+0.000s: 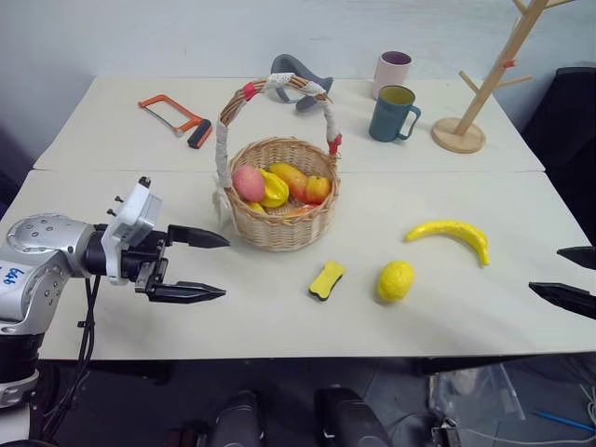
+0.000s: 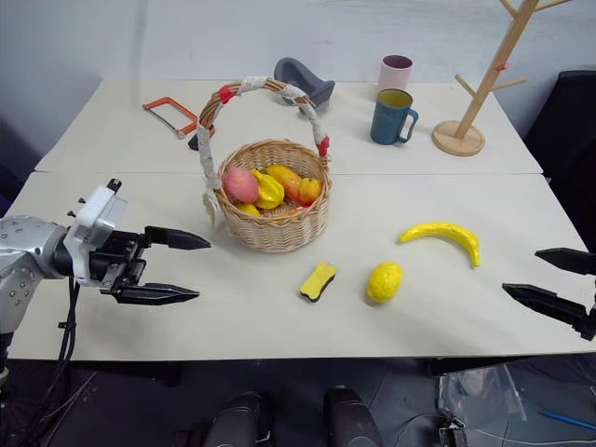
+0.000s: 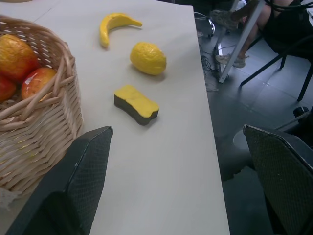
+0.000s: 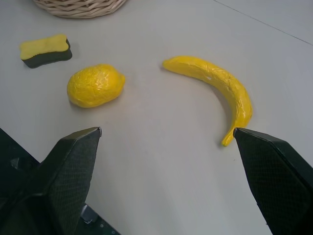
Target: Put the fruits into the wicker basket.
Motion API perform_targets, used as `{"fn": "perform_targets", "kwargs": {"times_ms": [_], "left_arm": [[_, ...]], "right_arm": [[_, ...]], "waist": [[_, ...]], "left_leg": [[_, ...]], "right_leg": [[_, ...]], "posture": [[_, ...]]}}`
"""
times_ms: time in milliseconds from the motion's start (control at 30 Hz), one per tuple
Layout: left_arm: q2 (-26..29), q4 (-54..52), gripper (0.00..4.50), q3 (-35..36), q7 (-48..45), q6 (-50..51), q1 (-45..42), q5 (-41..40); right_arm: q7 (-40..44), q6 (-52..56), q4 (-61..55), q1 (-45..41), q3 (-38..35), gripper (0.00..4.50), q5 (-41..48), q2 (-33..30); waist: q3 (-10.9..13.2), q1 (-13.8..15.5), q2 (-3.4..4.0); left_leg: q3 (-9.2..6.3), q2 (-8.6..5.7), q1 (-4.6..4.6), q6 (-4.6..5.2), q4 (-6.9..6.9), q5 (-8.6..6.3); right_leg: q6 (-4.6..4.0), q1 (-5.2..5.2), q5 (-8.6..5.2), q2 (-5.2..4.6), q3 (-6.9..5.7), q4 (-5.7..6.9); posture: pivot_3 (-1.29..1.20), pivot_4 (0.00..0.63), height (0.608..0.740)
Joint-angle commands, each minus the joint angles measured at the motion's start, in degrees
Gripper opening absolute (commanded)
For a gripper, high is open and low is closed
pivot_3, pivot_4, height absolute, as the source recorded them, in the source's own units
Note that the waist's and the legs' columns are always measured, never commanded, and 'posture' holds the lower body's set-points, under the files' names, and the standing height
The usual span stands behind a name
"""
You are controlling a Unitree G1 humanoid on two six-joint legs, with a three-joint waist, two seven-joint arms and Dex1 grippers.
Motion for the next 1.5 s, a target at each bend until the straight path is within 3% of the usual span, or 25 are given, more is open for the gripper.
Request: {"fn": "perform_targets", "kwargs": {"times_ms": [33, 333, 633, 800, 967, 1100, 1400, 1500], "left_arm": [[0.37, -0.77, 4.5, 1.44, 0.4, -0.71, -0.57, -0.05], [-1.14, -2.87, 4.5, 0.49, 5.4, 0.49, -0.06, 1.15], [-3.77, -6.64, 4.5, -3.88, 18.3, 14.84, -6.01, 0.26], [-7.92, -7.65, 4.5, -13.34, 24.63, 25.24, -11.93, 2.55], [-8.17, -14.45, 4.5, -14.89, 25.24, 35.72, -13.03, -2.96], [-11.62, -14.9, 4.5, -16.02, 31.17, 42.26, -13.37, -2.62], [-19.35, -15.12, 4.5, -23.77, 41.64, 42.65, -11.77, 3.89], [-16.27, -14.83, 4.5, -27.98, 39.77, 37.95, -13.31, 7.66]], "right_arm": [[-0.61, -0.01, -2.09, -0.27, -2.42, 4.46, 0.81, 0.8], [-3.1, -0.75, -2.33, -2.09, -1.82, 4.46, 0.51, 1.71], [-4.29, 2.47, -11.03, -2.44, -1.36, 4.46, 5.81, 2.13], [-6.82, 4.94, -20.84, -3.96, 4.1, 4.46, 13.4, 2.04], [-14.64, 5.28, -27.43, -10.1, 11.33, 4.46, 19.63, 1.4], [-19.12, 5.36, -28.57, -15.28, 16.24, 4.46, 22.85, 0.45], [-25.47, 5.04, -28.92, -20.2, 24.08, 4.46, 24.1, 0.38], [-27.09, 4.9, -29.43, -19.87, 24.39, 4.46, 24.52, 0.9]], "waist": [[0.0, 0.02, 0.0], [0.0, 0.04, 0.0], [0.0, 0.18, 0.0], [0.0, 0.29, 0.0], [0.01, -0.11, -0.01], [0.0, 0.08, 0.0], [0.01, 0.36, -0.02], [0.01, 0.22, -0.01]], "left_leg": [[0.0, -0.01, 0.0, 0.0, 0.0, 0.0], [0.0, 0.0, 0.0, 0.0, 0.0, 0.0], [-0.04, 0.01, -0.03, -0.01, 0.05, 0.01], [-0.16, 0.0, -0.09, -0.01, 0.32, 0.0], [-0.18, 0.1, -0.21, -0.13, 0.5, 0.01], [-0.2, 0.09, -0.19, -0.36, 0.51, 0.15], [-0.31, 0.0, -0.3, -0.29, 0.57, 0.14], [-0.31, 0.03, -0.29, -0.31, 0.56, 0.15]], "right_leg": [[0.0, 0.0, 0.0, -0.01, 0.01, 0.0], [0.0, -0.01, 0.0, 0.0, 0.01, 0.01], [0.01, 0.0, 0.0, 0.02, -0.01, 0.07], [0.06, 0.08, 0.02, 0.04, -0.06, 0.11], [0.06, 0.03, 0.02, 0.09, -0.07, 0.16], [0.06, 0.04, 0.02, 0.09, -0.07, 0.17], [0.06, 0.04, 0.02, 0.01, -0.06, 0.12], [0.06, 0.03, 0.02, 0.05, -0.06, 0.13]], "posture": [[0.0, 0.15, 0.74], [0.0, 0.15, 0.74], [0.0, 0.15, 0.74], [0.0, 0.15, 0.74], [0.0, 0.15, 0.74], [0.0, 0.15, 0.74], [0.0, 0.15, 0.74], [0.0, 0.15, 0.74]]}}
